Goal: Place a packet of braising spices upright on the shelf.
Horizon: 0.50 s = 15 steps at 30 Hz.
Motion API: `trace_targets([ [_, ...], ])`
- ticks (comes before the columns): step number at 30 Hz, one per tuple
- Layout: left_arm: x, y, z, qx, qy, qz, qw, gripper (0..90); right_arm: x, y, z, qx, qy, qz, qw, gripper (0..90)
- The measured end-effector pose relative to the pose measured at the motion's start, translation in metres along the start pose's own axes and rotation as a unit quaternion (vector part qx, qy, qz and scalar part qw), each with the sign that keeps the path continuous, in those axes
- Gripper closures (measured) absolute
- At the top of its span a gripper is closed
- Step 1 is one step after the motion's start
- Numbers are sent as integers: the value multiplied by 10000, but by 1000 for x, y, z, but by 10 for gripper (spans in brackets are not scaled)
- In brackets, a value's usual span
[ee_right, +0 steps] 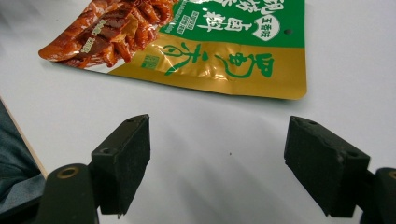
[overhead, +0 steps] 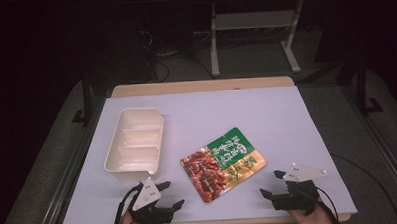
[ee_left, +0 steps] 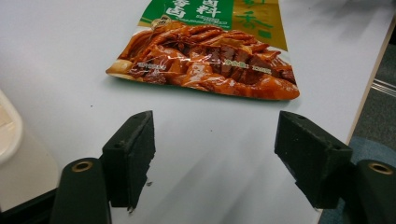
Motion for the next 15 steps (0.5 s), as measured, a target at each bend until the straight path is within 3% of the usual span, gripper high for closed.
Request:
trace_targets([
  [9,-2,3,-11,94,-34,239,9997,335,1,1,-2,-23,-6,21,10000,213],
  [15,5,10,-26,127,33,310,9994,460,1,2,-4,-34,-8,40,10000,210],
])
Point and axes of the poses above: each handheld gripper's, and its own axes: y roughly forward along the jaws, z roughly out of its underside, x roughly to its left, the point moved 5 cm from there along y, roughly forward along the jaws, and after that the axes turned 7 degrees about x, right-handed, at the moved point
